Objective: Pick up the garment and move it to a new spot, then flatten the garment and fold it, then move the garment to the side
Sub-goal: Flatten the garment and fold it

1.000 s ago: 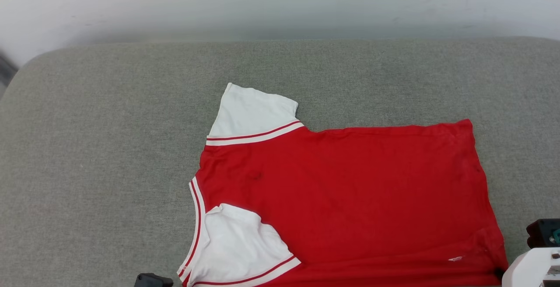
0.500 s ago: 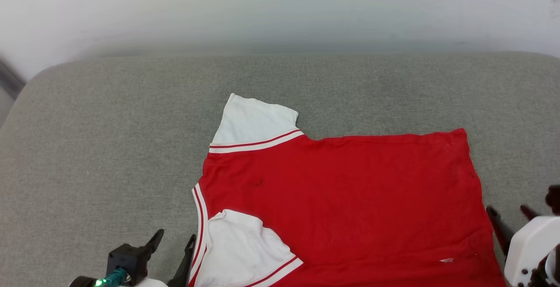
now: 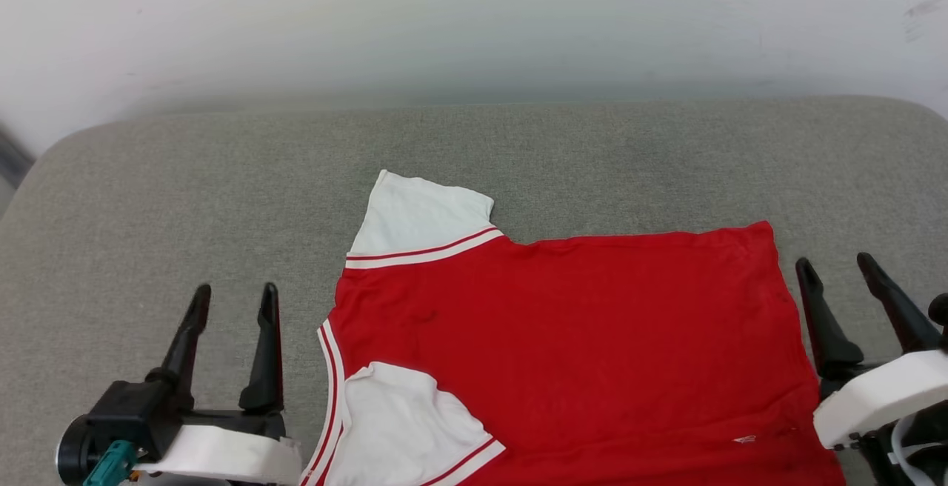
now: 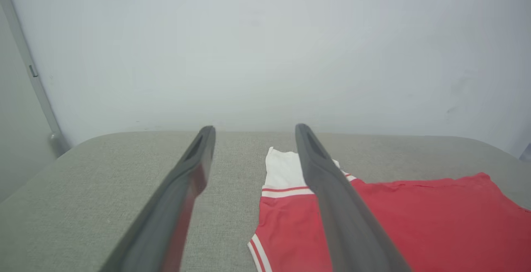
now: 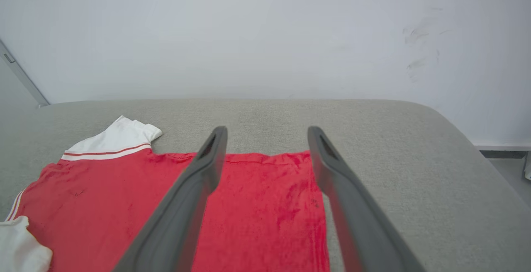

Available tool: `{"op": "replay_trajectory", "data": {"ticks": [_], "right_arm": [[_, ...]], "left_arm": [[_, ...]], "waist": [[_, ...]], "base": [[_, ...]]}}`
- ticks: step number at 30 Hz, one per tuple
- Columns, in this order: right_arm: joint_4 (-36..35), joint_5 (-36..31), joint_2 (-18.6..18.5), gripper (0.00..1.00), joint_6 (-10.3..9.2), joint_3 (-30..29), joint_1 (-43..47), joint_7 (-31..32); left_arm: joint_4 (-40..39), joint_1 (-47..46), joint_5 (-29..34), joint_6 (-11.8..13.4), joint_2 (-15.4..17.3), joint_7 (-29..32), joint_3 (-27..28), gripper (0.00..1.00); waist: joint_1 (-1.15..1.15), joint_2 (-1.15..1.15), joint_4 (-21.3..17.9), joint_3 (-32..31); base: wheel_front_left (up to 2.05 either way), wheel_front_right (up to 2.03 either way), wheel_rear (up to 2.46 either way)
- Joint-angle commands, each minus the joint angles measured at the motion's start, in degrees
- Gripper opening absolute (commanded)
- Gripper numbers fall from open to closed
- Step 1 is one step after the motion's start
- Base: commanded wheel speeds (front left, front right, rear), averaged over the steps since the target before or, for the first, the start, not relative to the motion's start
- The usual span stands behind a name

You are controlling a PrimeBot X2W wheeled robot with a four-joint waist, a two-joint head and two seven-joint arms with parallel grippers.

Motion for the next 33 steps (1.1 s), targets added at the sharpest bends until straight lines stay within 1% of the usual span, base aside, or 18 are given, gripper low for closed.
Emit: {"op": "replay_trajectory", "data": {"ticks": [1, 4, 7, 10, 13, 18, 22, 25, 29, 33], "right_arm": [[0.30, 0.41, 0.72, 1.00, -0.02, 0.38, 0.22, -1.66], [0.97, 0.04, 2.19, 1.00, -0.02, 1.26, 0.67, -6.66], [1.73, -2.23, 2.65, 1.00, -0.02, 2.54, 0.68, -12.10], [3.32, -3.60, 4.00, 1.00, -0.02, 3.53, 1.08, -16.45], [4.79, -4.33, 4.92, 1.00, -0.02, 4.07, 0.85, -18.86], [5.55, -4.29, 5.64, 1.00, -0.02, 4.10, -0.81, -20.59], [4.81, -3.83, 5.47, 1.00, -0.02, 4.15, -2.11, -20.82], [3.96, -3.67, 5.48, 1.00, -0.02, 3.90, -3.25, -20.85], [2.93, -3.66, 5.72, 1.00, -0.02, 3.86, -4.69, -21.20], [2.88, -3.58, 6.03, 1.00, -0.02, 4.69, -6.42, -21.60]], "left_arm": [[-0.55, 0.78, 0.98, -0.74, -1.14, -0.36, 1.21, 1.00], [-0.99, 1.97, 3.09, -3.62, -4.09, -0.32, 3.91, 1.00], [0.44, 2.94, 4.44, -6.76, -6.29, -0.33, 5.41, 1.00], [1.76, 3.26, 5.68, -9.45, -8.14, -0.34, 6.87, 1.00], [3.18, 3.17, 6.74, -11.64, -9.68, -0.34, 8.22, 1.00], [5.59, 0.88, 8.44, -14.61, -10.44, -0.34, 9.40, 1.00], [7.33, -2.26, 8.77, -16.81, -9.21, -0.05, 9.65, 1.00], [8.45, -7.06, 9.72, -18.23, -6.60, 2.91, 9.21, 1.00], [9.34, -15.52, 8.90, -20.91, -2.43, 10.09, 7.81, 1.00], [10.42, -25.56, 4.60, -22.52, 1.75, 19.65, 6.50, 1.00]], "waist": [[0.00, 0.00, -0.11, 0.16], [0.00, 0.00, -0.38, 0.45], [0.00, 0.00, -0.68, 0.77], [0.00, 0.00, -0.93, 1.03], [0.00, 0.00, -1.24, 1.36], [0.00, 0.00, -1.86, 2.92], [0.00, 0.00, -2.87, 5.30], [0.00, 0.00, -3.83, 7.85], [0.00, 0.00, -5.40, 11.68], [0.00, 0.00, -7.46, 15.14]], "base": [[0.00, 0.00, 0.00], [0.00, 0.00, 0.00], [0.00, 0.00, 0.00], [0.00, 0.00, 0.00], [0.00, 0.00, 0.00], [0.00, 0.00, 0.00], [0.00, 0.00, 0.00], [0.00, 0.00, 0.00], [0.00, 0.00, 0.00], [0.00, 0.00, 0.00]]}}
